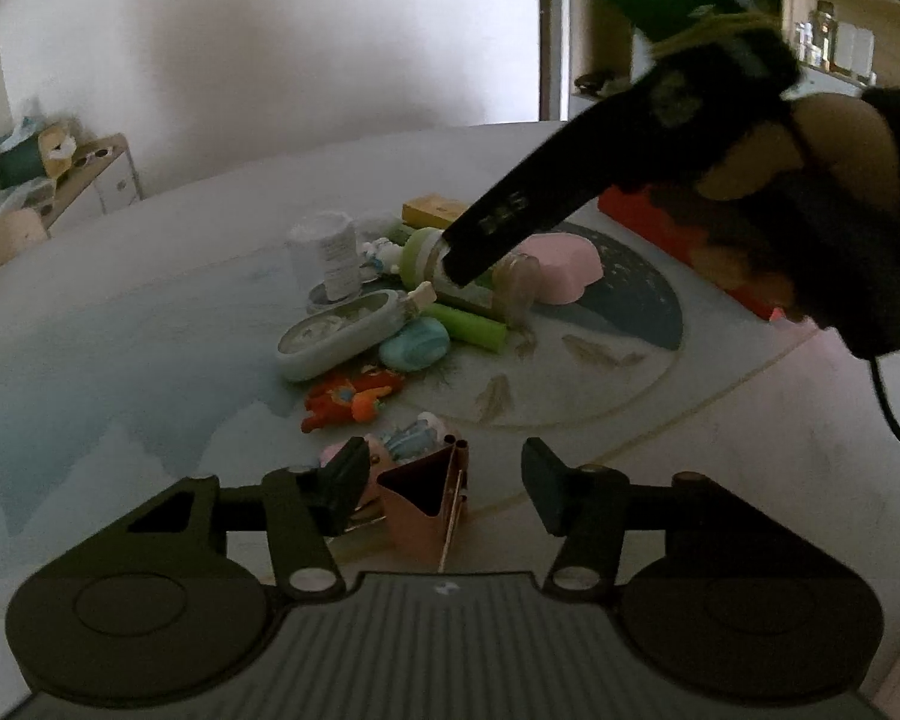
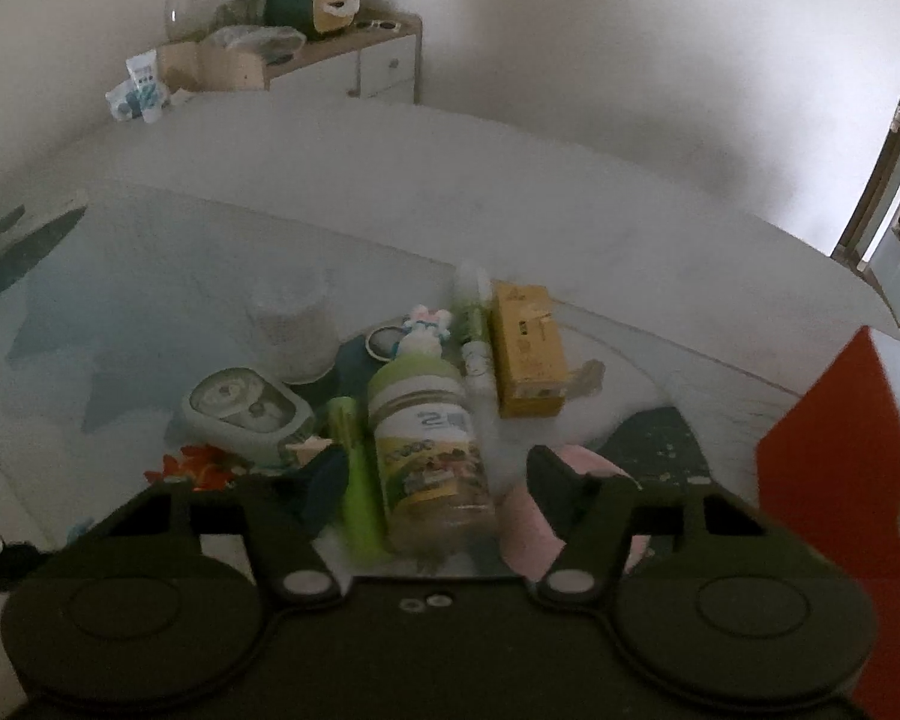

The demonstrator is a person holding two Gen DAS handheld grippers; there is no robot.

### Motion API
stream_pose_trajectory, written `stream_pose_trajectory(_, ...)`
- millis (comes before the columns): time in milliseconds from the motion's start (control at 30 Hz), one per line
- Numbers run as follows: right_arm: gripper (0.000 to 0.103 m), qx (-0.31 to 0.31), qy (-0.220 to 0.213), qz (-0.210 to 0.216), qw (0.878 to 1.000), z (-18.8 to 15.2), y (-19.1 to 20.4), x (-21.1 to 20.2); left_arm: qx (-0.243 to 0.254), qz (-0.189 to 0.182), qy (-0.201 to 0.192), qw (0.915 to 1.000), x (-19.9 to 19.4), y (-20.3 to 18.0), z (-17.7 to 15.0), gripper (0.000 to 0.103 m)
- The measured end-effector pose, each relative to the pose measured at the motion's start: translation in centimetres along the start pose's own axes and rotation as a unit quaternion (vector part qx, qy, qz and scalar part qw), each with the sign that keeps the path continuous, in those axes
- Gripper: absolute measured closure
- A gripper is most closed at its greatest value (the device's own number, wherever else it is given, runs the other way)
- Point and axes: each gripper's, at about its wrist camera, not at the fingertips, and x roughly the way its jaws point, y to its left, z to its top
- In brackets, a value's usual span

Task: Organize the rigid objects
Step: 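Close the right gripper on the green-lidded jar and lift it, then carry the jar with the right gripper into the red box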

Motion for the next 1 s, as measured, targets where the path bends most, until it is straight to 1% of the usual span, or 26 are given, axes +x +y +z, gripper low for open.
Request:
stream_pose_trajectory(33,0.042,0.0,0.003,0.0,1.0,0.1,0.1,0.3,0.004,-0.003,-0.001,1.0,0.1,-0.1,0.0,0.055)
stream_pose_trajectory(67,0.045,0.001,0.005,-0.001,1.0,0.1,0.1,0.5,0.007,-0.005,0.002,1.0,0.3,-0.1,0.0,0.059)
stream_pose_trajectory(200,0.05,0.01,0.012,0.001,1.0,0.1,0.0,1.1,0.016,-0.007,-0.003,0.9998,0.4,0.0,-0.2,0.063)
stream_pose_trajectory(267,0.054,0.01,0.014,0.0,1.0,0.3,0.1,1.4,0.015,-0.008,-0.005,0.9998,0.4,0.1,-0.3,0.071)
stream_pose_trajectory(467,0.057,0.018,0.024,0.005,1.0,0.5,-0.1,1.9,-0.002,-0.035,0.003,0.9994,0.6,1.0,-0.3,0.08)
stream_pose_trajectory(733,0.06,0.022,0.02,0.01,1.0,0.5,-0.1,1.4,-0.012,-0.053,0.01,0.9985,0.8,1.5,0.0,0.08)
stream_pose_trajectory(833,0.06,0.027,0.015,0.01,0.999,0.2,-0.2,0.4,-0.02,-0.057,0.012,0.9981,0.8,1.7,0.1,0.08)
stream_pose_trajectory(1000,0.061,0.051,0.008,0.008,0.999,-0.6,-0.9,-2.3,-0.024,-0.064,0.008,0.9976,0.5,1.7,0.6,0.08)
